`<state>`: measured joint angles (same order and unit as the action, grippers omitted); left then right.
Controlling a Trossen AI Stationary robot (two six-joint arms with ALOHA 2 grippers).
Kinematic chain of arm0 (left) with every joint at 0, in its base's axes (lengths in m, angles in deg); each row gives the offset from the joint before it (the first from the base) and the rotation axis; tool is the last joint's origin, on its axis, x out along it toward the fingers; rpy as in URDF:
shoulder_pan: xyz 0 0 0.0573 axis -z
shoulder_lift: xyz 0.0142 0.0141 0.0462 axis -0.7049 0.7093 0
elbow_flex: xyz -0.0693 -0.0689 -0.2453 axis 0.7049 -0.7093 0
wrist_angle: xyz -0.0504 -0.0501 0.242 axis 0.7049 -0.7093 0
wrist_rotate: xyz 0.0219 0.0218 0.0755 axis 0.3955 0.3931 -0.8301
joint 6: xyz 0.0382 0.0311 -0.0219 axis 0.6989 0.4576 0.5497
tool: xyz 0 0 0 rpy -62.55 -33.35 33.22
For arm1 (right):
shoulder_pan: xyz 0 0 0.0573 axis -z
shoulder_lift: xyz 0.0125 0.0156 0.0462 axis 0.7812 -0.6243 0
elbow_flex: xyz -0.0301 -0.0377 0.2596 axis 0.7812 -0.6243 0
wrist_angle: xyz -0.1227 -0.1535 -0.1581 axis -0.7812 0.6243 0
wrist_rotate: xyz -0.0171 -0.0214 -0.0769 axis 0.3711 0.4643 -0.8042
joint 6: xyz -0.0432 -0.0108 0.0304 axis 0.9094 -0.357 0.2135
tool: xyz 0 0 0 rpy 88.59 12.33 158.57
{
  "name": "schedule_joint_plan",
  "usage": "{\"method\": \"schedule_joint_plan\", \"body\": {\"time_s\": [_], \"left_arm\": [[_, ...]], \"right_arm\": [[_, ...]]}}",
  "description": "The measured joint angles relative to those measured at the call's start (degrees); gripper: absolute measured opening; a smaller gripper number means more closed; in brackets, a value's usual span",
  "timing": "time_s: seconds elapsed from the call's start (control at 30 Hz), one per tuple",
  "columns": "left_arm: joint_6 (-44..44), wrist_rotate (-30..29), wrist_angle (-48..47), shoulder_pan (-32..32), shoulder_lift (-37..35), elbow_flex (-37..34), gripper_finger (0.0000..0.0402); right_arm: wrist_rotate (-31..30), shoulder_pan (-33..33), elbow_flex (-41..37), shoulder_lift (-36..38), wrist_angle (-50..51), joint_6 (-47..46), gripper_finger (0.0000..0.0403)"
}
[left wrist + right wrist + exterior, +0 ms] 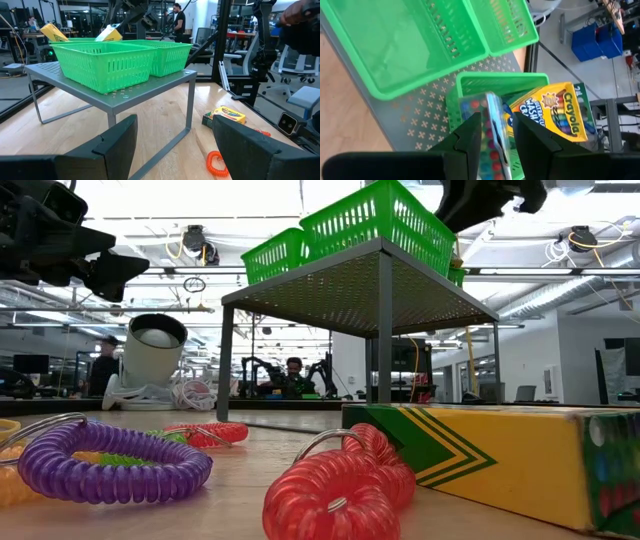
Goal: Pick & Place Office Desk Supplies
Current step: Adjust the yellow crayon box on the shelf
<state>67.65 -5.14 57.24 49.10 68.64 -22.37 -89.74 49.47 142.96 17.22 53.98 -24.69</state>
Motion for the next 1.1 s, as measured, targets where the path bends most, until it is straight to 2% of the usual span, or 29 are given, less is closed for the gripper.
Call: {"method": "schedule_joint_plan", "body": {"time_s": [0.33, 0.7, 0.9, 1.1], "left_arm": [[0.00, 0.02, 0.00, -0.02, 0.00, 0.00, 0.0264], [0.00, 0.02, 0.00, 0.00, 0.00, 0.00, 0.0264], [0.00, 0.00, -0.01, -0.02, 0.00, 0.00, 0.0264], [0.00, 0.02, -0.02, -0.02, 0.00, 0.00, 0.0264]], "right_arm": [[0.10, 0.82, 0.00, -0.26, 1.02, 0.06, 0.0091], [0.12, 0.81, 0.00, -0.27, 1.02, 0.76, 0.0006], [-0.25, 0.80, 0.00, -0.26, 0.55, 5.08, 0.0002], [-3.27, 0.82, 0.00, -0.28, -3.85, 10.09, 0.0001]]}}
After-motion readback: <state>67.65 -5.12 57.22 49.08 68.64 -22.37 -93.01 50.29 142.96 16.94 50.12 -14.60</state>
